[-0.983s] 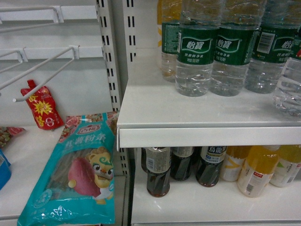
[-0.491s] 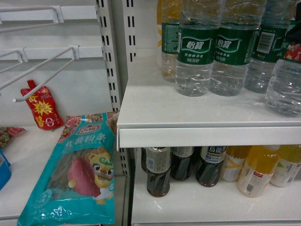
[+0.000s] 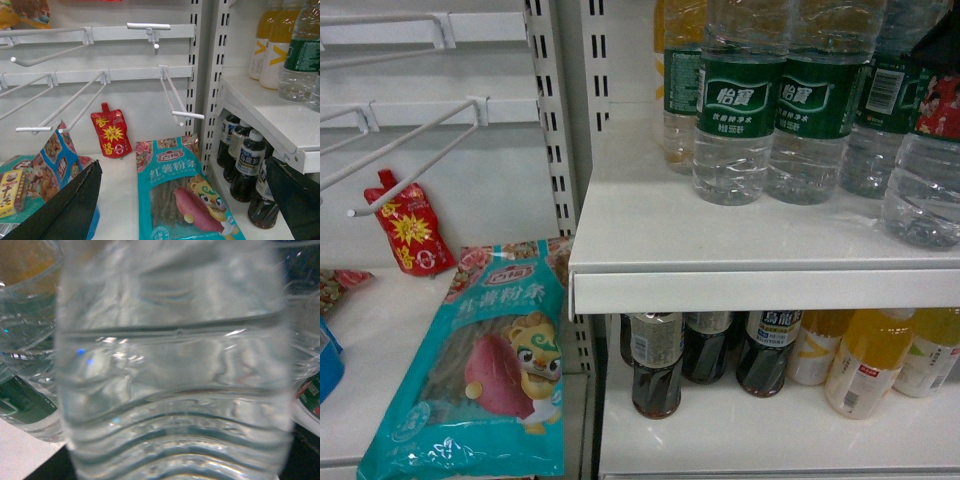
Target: Move water from second to third shelf
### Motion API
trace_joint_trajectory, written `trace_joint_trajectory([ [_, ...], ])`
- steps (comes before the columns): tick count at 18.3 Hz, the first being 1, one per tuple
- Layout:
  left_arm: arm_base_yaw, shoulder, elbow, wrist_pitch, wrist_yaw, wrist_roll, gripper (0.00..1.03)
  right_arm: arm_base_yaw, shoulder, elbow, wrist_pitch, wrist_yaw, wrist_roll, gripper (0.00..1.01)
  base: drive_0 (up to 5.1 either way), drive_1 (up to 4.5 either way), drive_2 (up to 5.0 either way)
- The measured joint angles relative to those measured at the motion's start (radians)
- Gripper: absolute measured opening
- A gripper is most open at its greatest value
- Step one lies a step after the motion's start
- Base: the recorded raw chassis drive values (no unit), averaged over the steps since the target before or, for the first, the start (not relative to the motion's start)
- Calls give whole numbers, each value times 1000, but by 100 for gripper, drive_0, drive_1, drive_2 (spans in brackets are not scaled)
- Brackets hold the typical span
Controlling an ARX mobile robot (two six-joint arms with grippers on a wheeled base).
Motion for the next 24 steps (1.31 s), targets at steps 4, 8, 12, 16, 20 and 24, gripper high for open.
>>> trace_joint_trajectory([
  [4, 0, 0, 0, 0, 0, 0, 98, -3, -2, 2, 2, -8, 4, 98, 0, 0, 0],
  [8, 0, 0, 0, 0, 0, 0, 98, -6, -2, 2, 2, -11, 4, 98, 0, 0, 0],
  [12, 0, 0, 0, 0, 0, 0, 98, -7, -6, 2, 2, -19, 4, 98, 0, 0, 0],
  [16, 0, 0, 0, 0, 0, 0, 98, -19, -42, -10, 2, -31, 0, 98, 0, 0, 0],
  [20, 0, 0, 0, 0, 0, 0, 98, -19, -76, -30, -2, -44, -12, 98, 0, 0, 0],
  [24, 0, 0, 0, 0, 0, 0, 98, -20, -141, -74, -25, -68, -35, 98, 0, 0, 0],
])
